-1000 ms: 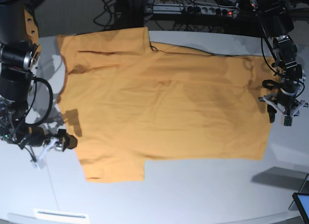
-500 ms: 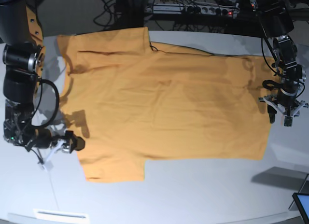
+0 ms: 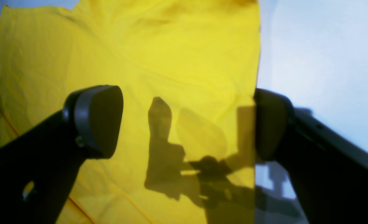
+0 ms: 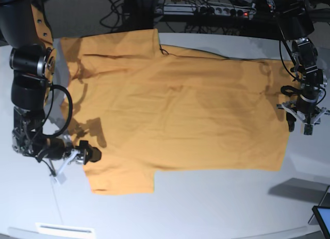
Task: Fold the T-shirt properly
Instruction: 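Grasp the side edge with the right gripper, then the left gripper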
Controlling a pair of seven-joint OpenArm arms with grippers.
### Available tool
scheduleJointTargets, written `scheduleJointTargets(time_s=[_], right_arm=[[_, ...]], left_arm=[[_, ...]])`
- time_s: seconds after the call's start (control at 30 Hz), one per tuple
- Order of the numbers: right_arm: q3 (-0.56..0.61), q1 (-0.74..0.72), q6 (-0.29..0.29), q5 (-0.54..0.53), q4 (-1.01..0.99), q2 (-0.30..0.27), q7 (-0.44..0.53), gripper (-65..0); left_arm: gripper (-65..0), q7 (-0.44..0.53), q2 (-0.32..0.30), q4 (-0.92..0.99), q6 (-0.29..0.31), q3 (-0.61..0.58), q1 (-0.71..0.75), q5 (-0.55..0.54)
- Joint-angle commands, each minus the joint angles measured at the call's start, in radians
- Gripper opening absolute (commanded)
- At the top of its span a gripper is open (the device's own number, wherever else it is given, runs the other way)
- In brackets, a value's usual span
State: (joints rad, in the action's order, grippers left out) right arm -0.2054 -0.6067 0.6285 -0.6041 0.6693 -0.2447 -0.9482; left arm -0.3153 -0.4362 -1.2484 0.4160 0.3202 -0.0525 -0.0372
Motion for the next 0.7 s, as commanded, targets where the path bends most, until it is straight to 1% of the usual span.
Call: scheduleJointTargets(time_s=[0.0,0.03,0.23,0.3,0.4,0.5,0.6,0.67], right_arm=[[-0.001,-0.023,0.004,-0.012,0.013,-0.008,0.004,-6.1],[-0.001,-0.023,0.004,-0.012,0.013,0.002,0.004,-6.1],[0.001,-0.017,0.004,-0.012,0.013,0.014,0.004,-6.4],[0.001,-0.017,0.006,-0.012,0.013,0.025,0.004,-9.6],[0.001,-0.015,0.006,-0.012,0.013,0.031,0.005,-20.5],[0.001,-0.015,0.006,-0.012,0.013,0.032,0.008,-32.8],[-0.001,-0.015,0.003,-0.012,0.013,0.032,0.005,-47.2],[-0.002,-0.015,0.001,-0.012,0.013,0.031,0.005,-57.9]], left_arm=[[-38.5,0.025,-0.023,-0.024,-0.012,0.007,-0.017,-0.008],[-38.5,0.025,-0.023,-0.024,-0.012,0.007,-0.017,-0.008],[-38.5,0.025,-0.023,-0.023,-0.012,0.007,-0.019,-0.008],[-38.5,0.025,-0.023,-0.021,-0.012,0.007,-0.019,-0.008],[-38.5,0.025,-0.023,-0.018,-0.012,0.007,-0.019,-0.008],[-38.5,0.025,-0.023,-0.018,-0.012,0.007,-0.019,-0.008],[-38.5,0.025,-0.023,-0.018,-0.012,0.007,-0.019,-0.008],[-38.1,0.025,-0.023,-0.018,-0.012,0.007,-0.019,-0.014]])
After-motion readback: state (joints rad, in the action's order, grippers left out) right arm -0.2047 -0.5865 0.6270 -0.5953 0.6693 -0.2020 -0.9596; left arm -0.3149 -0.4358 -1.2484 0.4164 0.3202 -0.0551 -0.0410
